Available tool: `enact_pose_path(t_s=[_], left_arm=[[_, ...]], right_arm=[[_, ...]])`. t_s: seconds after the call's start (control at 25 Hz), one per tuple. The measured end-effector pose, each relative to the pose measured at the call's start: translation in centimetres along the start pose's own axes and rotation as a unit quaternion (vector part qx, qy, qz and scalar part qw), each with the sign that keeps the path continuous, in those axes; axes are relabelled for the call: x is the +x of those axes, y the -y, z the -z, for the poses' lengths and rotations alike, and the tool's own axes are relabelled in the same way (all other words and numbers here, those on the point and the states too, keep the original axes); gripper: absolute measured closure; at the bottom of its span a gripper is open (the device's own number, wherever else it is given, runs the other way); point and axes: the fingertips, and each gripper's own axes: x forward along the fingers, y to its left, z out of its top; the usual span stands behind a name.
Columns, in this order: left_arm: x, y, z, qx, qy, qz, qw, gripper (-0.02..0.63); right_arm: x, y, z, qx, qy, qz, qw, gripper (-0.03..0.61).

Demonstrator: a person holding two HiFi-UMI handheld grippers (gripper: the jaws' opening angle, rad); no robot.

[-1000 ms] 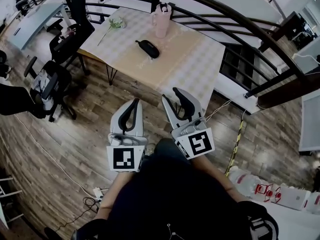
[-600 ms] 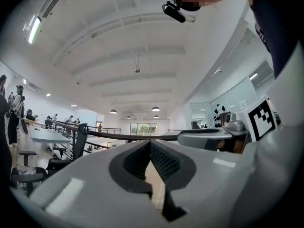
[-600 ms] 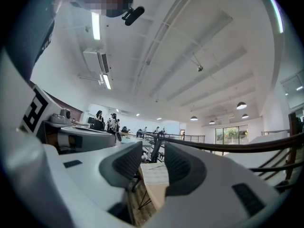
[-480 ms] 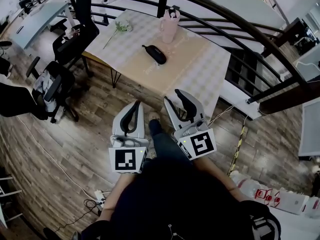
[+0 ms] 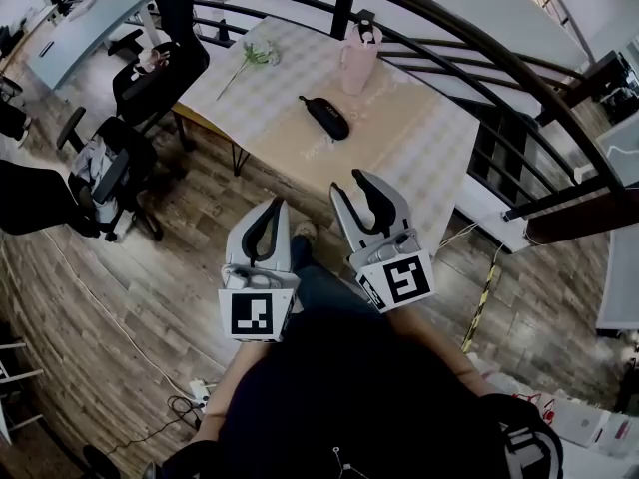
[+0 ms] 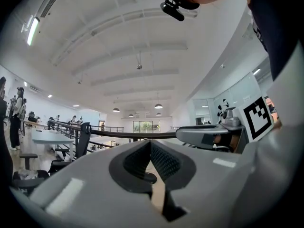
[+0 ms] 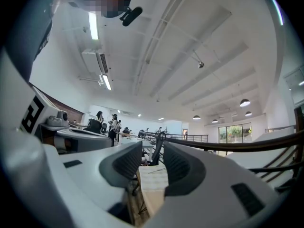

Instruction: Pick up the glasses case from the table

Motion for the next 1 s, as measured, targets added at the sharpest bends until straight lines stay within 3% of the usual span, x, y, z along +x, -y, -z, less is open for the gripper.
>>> enact_pose_path(t_s=[0.36, 0.6, 1.0], left_arm=[[10.4, -6.8, 0.4, 0.02, 0.021, 0.03, 0.9991, 0.603], [17.9, -10.8, -0.6, 0.013, 0.027, 0.055, 0.998, 0.603], [26.5, -15.4, -0.2, 0.01, 0.029, 0.087, 0.9957, 0.602]], right_arm=[[12.3, 4.5, 2.8, 0.011, 0.002, -0.012, 1.0, 0.465], [19.4, 8.7, 4.1, 0.004, 0.001, 0.006, 1.0, 0.465], [26.3, 13.7, 7.1, 0.004, -0.02, 0.041, 0.999, 0.465]])
